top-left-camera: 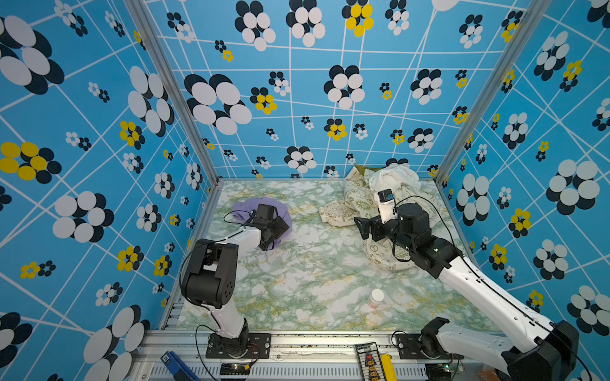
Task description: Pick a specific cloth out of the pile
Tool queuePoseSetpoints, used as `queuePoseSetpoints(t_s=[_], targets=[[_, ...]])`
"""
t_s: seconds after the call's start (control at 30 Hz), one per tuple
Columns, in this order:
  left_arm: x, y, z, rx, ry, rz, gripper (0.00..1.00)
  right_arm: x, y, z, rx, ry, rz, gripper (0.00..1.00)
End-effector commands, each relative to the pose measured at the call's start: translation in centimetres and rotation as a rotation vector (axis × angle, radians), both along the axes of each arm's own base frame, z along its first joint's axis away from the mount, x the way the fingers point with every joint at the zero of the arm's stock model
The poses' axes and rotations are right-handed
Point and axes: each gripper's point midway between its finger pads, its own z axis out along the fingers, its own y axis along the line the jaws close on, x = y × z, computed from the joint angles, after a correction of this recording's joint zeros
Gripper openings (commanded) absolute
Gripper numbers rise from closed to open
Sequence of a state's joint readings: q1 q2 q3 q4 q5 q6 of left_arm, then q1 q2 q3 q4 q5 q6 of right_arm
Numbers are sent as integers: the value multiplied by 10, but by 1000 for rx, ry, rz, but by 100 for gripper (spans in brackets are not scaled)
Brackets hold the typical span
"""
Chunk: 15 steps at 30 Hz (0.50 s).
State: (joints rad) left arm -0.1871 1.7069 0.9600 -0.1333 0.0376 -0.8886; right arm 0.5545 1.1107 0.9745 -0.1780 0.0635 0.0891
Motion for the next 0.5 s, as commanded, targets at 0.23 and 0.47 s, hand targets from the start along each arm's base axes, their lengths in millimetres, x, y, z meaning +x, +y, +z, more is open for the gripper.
queuePoseSetpoints(t_s=[0.23, 0.47], targets=[[-9, 28, 138, 289, -423, -161, 99, 15, -35, -24, -24, 14, -168, 99], [-39, 45, 181, 478, -658, -211, 99, 28, -99, -56, -33, 24, -400, 99]])
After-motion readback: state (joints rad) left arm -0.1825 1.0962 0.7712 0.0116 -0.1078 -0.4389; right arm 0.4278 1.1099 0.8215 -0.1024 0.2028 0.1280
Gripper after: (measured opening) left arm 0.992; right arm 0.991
